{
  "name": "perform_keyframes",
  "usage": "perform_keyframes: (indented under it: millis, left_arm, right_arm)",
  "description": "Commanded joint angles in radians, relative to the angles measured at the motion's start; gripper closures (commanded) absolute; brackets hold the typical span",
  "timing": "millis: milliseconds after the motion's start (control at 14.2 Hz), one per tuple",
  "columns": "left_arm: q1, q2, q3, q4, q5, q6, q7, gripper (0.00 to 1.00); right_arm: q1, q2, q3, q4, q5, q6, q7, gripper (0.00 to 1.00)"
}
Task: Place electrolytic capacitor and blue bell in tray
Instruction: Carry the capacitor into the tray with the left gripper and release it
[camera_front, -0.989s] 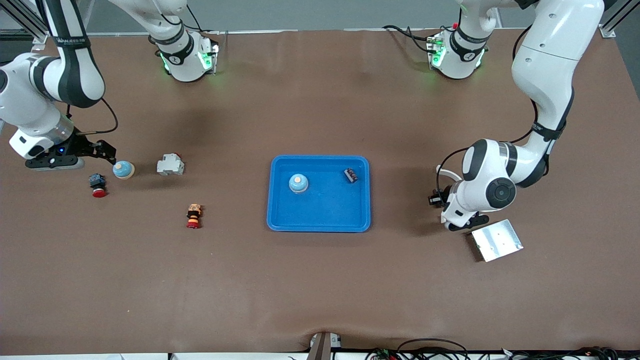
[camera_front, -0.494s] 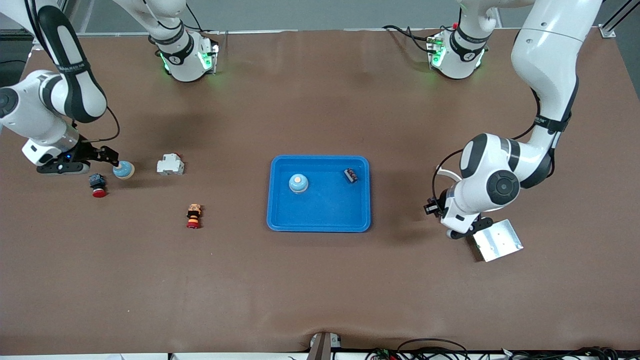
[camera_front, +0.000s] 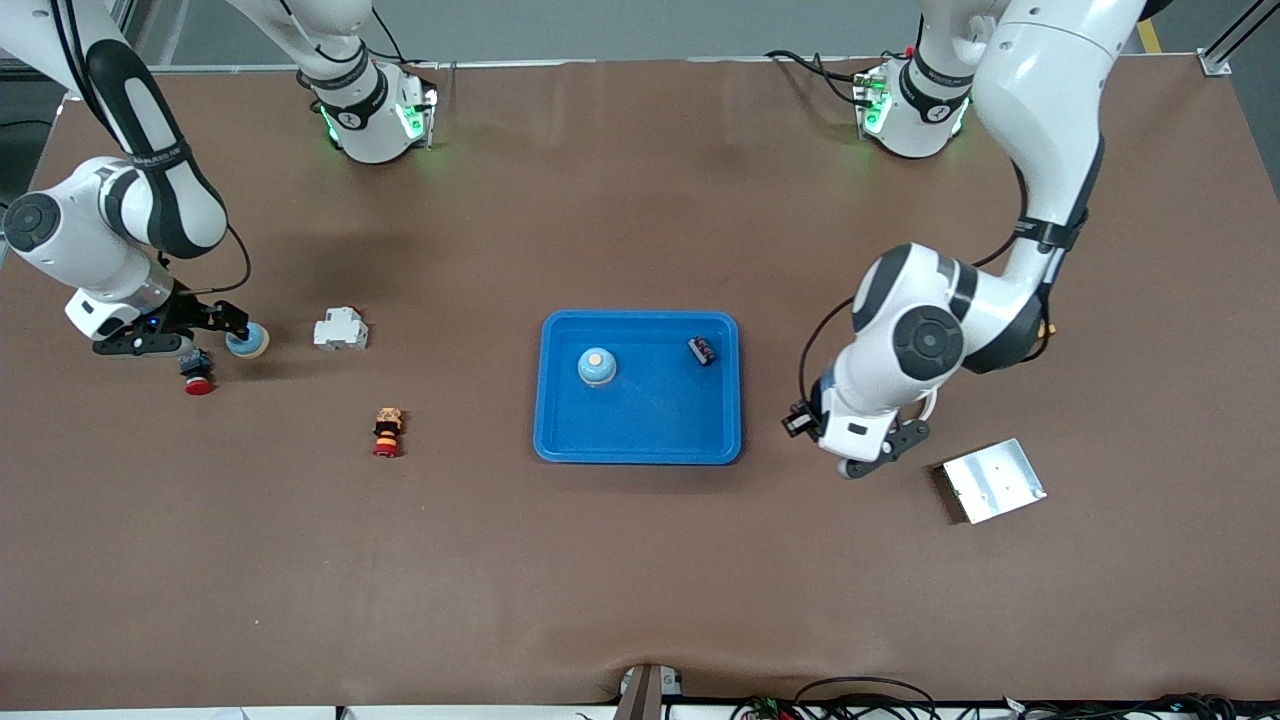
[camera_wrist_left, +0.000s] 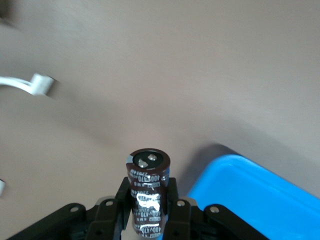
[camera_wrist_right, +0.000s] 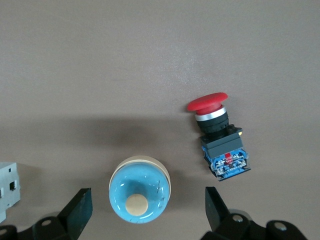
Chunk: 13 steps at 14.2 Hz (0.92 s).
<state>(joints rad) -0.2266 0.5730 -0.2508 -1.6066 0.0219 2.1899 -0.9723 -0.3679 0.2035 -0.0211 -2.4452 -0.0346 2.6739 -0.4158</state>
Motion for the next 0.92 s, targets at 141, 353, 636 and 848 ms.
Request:
perform_keyframes:
  millis: [141,353,636,848]
  left_arm:
    - [-0.091,0.106,0.005,0.123,0.009,-0.024,-0.129,1.0]
    - [-0.128,0.142,0.005,0.14,0.01,-0.015,-0.17,1.0]
    - [-0.168,0.177,0.01,0.142,0.01,0.019,-0.204,1.0]
    - [-0.2,0.218,0.016,0.142,0.013,0.071,-0.223,1.0]
  right_arm:
    - [-0.023,0.028,0.021,-0.001,0.035,0.018,-0.003,0.0]
    - [-0.023,0.045,0.021,-0.001,0.048,0.02,-0.003,0.0]
    - [-0.022,0.074,0.021,-0.003,0.068,0.032,-0.003,0.0]
    - [-0.02,0.082,0.023,-0.012,0.068,0.053,-0.003,0.0]
